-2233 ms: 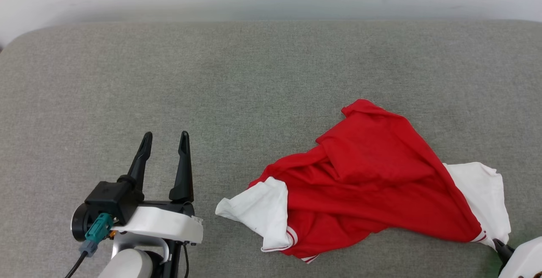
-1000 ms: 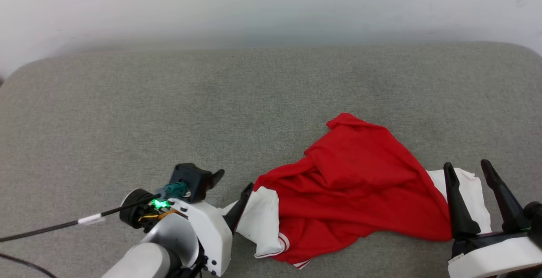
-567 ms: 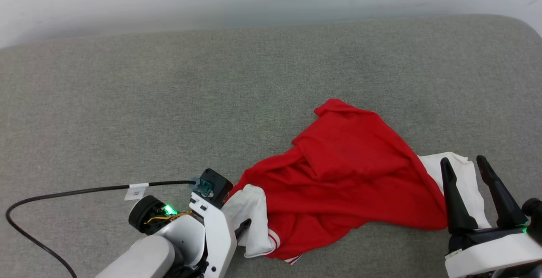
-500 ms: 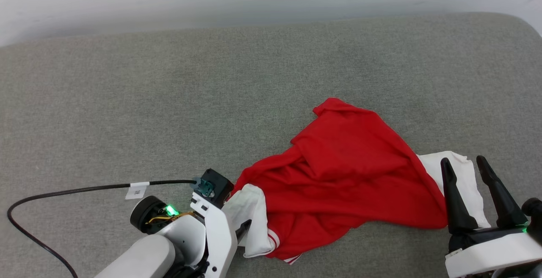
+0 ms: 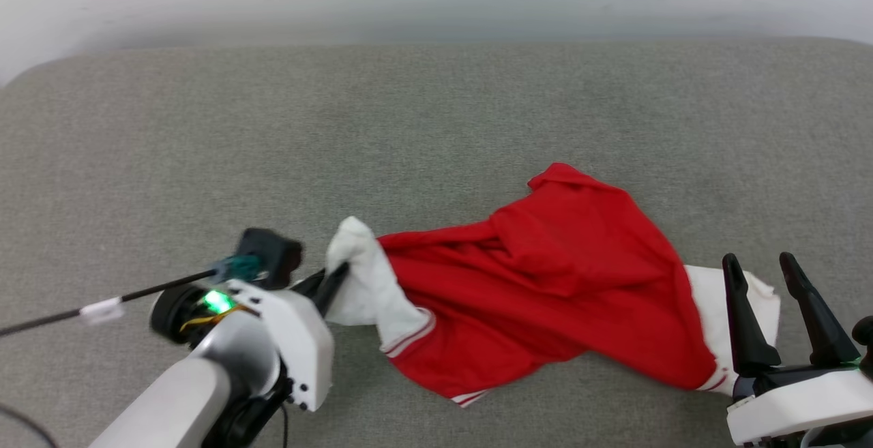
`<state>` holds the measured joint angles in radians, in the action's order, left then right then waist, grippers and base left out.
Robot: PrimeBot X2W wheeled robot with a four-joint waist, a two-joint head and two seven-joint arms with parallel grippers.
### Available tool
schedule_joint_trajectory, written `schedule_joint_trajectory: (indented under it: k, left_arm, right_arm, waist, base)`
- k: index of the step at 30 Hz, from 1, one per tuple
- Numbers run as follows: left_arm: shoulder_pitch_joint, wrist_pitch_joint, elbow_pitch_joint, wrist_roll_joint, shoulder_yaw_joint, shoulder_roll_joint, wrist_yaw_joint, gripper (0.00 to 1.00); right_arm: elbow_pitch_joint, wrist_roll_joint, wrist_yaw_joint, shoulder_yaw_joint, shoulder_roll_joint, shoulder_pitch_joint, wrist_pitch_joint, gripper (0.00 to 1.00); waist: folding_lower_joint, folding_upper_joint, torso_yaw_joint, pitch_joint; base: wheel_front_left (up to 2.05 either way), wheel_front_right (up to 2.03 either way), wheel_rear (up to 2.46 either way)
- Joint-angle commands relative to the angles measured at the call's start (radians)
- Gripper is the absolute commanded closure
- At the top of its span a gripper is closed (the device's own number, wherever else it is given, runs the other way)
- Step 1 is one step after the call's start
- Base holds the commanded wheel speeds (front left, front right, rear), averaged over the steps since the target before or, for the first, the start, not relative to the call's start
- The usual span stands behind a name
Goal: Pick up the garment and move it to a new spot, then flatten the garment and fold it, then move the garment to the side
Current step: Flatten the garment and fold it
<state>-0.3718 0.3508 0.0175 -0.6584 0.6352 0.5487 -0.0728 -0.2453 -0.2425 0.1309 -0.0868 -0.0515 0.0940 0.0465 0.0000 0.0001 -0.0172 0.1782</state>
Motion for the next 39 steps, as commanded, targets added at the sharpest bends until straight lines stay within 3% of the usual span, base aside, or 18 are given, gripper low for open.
schedule_joint_trajectory:
  k: [1,6,13,14,15,20,25,33,39]
  left_arm:
    - [0.043,-0.027,0.004,-0.019,-0.024,0.008,-0.020,1.00]
    - [0.176,-0.137,-0.013,-0.093,-0.110,0.000,-0.078,1.00]
    - [0.319,-0.250,-0.146,-0.200,-0.157,-0.071,-0.067,1.00]
    - [0.323,-0.268,-0.157,-0.206,-0.163,-0.083,-0.066,0.71]
    - [0.319,-0.289,-0.166,-0.200,-0.167,-0.091,-0.067,0.00]
    - [0.294,-0.384,-0.168,-0.170,-0.184,-0.122,-0.085,0.00]
    - [0.246,-0.373,-0.134,-0.132,-0.187,-0.080,-0.097,0.00]
    - [0.129,-0.041,-0.128,-0.106,-0.091,0.085,-0.028,0.00]
    - [0.065,0.134,-0.146,-0.108,-0.030,0.142,0.032,0.00]
  right_arm:
    - [0.000,-0.001,0.000,0.000,0.002,-0.013,0.001,0.00]
    - [-0.004,-0.002,0.000,-0.006,0.002,-0.010,0.013,0.00]
    - [-0.006,0.000,-0.001,-0.012,0.002,-0.015,0.020,0.00]
    - [-0.007,0.004,0.000,-0.013,0.002,-0.013,0.021,0.00]
    - [-0.011,0.008,0.000,-0.013,0.002,-0.013,0.021,0.00]
    - [-0.030,0.021,0.000,-0.011,0.002,-0.007,0.025,0.00]
    - [-0.048,0.026,0.000,-0.011,0.002,0.003,0.037,0.00]
    - [-0.061,0.011,0.000,-0.004,0.002,0.006,0.040,0.00]
    - [-0.047,-0.006,-0.001,0.000,0.002,-0.011,0.018,0.00]
  waist:
    - [0.0000,-0.0001,0.011,-0.005]
    - [0.0000,-0.0001,0.027,-0.002]
    - [0.0000,-0.0001,0.040,-0.001]
    - [0.0000,-0.0001,0.042,-0.003]
    - [0.0000,-0.0001,0.044,-0.006]
    - [0.0000,-0.0001,0.045,-0.031]
    - [0.0000,-0.0001,0.043,-0.050]
    - [0.0000,-0.0001,0.014,-0.038]
    - [0.0000,-0.0001,-0.015,0.009]
  base:
    - [0.00,0.00,0.00]
    - [0.00,0.00,0.00]
    - [0.00,0.00,0.00]
    - [0.00,0.00,0.00]
    - [0.00,0.00,0.00]
    - [0.00,0.00,0.00]
    - [0.00,0.00,0.00]
    - [0.00,0.00,0.00]
    - [0.00,0.00,0.00]
